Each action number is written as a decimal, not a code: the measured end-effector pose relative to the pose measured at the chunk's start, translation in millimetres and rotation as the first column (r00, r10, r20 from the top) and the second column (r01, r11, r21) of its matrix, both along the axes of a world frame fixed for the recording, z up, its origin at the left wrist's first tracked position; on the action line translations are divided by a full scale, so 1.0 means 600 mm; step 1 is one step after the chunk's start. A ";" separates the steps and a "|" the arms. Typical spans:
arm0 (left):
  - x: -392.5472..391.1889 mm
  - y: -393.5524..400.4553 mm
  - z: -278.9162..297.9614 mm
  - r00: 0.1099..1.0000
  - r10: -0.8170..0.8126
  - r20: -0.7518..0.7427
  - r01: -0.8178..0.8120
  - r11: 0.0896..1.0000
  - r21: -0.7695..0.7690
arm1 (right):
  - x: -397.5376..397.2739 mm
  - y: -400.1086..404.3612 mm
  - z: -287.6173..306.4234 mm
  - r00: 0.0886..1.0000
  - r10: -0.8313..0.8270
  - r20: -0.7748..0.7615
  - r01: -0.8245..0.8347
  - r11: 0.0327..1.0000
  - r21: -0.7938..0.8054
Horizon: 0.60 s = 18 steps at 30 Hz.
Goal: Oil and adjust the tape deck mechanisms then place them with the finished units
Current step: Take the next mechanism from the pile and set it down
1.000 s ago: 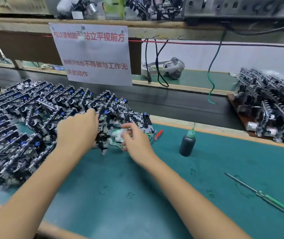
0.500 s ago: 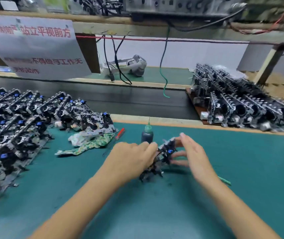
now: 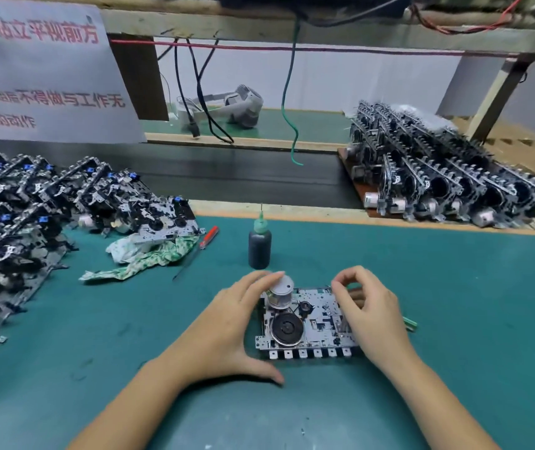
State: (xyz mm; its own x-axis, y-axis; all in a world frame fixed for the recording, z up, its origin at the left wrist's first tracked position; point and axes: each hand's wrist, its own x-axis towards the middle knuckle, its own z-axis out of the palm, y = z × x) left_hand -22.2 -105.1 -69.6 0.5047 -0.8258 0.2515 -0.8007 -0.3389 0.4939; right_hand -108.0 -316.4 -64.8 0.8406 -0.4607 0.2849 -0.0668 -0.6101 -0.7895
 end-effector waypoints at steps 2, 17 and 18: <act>0.001 -0.002 -0.005 0.996 0.010 -0.085 -0.011 1.000 -0.009 | 0.001 0.001 -0.001 1.000 0.004 0.012 -0.003 1.000 -0.020; -0.001 -0.008 0.000 0.953 0.038 -0.300 -0.053 0.998 -0.042 | -0.007 0.002 0.001 0.999 0.012 -0.032 -0.013 0.998 -0.056; -0.002 -0.010 0.001 0.957 0.048 -0.287 -0.063 0.997 -0.044 | -0.007 0.001 0.001 0.999 0.010 -0.035 -0.012 0.999 -0.050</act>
